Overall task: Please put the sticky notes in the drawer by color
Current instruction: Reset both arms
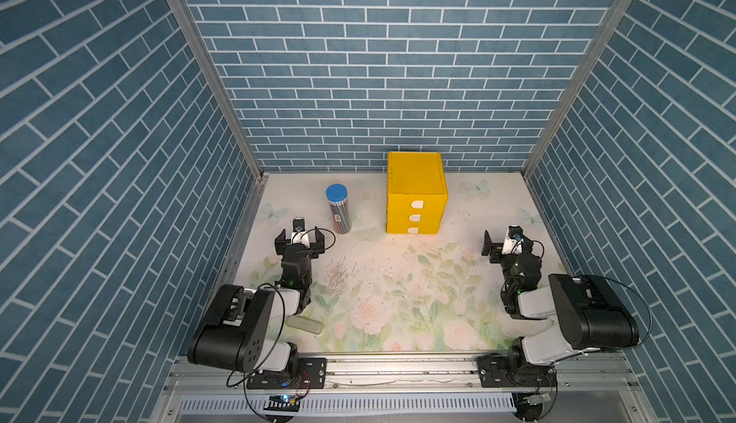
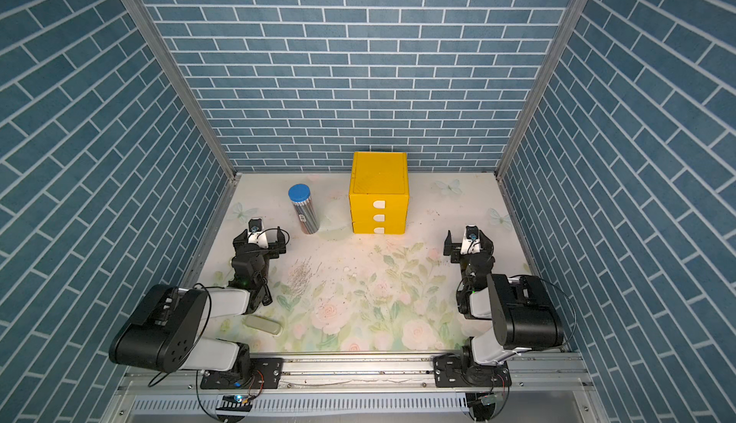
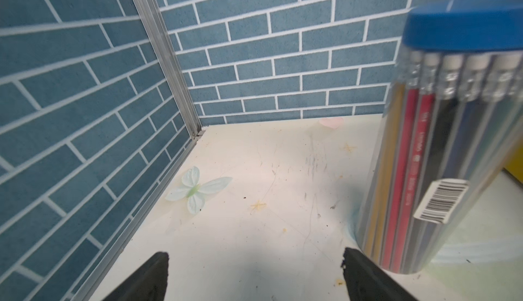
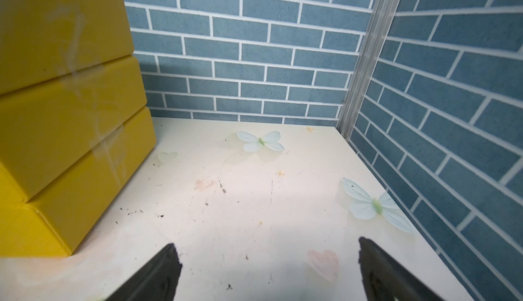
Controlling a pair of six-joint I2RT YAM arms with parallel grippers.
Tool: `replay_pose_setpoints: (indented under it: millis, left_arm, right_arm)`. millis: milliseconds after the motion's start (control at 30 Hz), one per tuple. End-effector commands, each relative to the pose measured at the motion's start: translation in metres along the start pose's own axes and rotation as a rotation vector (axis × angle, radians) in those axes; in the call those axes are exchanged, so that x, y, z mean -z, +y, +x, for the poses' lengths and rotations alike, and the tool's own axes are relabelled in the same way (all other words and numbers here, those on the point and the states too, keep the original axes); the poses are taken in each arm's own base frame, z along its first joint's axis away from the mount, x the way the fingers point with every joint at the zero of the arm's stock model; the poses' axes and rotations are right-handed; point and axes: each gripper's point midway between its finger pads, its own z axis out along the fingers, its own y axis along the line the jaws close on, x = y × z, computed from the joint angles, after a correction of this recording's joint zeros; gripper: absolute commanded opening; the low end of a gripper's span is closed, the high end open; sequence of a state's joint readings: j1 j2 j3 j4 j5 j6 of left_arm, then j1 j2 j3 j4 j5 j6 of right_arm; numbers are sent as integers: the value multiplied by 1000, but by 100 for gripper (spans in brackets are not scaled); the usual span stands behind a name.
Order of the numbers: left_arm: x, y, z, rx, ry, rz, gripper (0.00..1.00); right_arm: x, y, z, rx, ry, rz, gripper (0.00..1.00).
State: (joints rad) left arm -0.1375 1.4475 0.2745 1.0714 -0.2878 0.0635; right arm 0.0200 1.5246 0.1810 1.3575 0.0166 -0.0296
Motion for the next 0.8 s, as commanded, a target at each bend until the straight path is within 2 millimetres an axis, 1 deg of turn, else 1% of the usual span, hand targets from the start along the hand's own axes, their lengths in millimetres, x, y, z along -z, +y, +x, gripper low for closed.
replay_pose_setpoints:
  millis: [0,33,67,100,567,667,767]
  left_arm:
    - [-5,0,-2,77,-24,75,100]
    - [-6,2,1,96,-30,97,100]
    - [-1,5,2,105,-52,93,100]
    - [-2,4,3,99,-41,92,100]
    - [-2,4,3,101,-43,92,100]
    - [-2,4,2,101,-45,92,100]
    - [-2,4,3,101,-45,91,100]
  right_arm:
    - [-4,-4,4,-31,22,20,100]
    - [-4,-4,5,-30,29,24,100]
    - [-4,-4,4,-29,22,23,100]
    - [-4,-4,5,-29,25,22,100]
    - [-4,-4,5,-29,25,25,100]
    - [-9,1,6,0,44,28,100]
    - [-6,2,4,1,33,21,100]
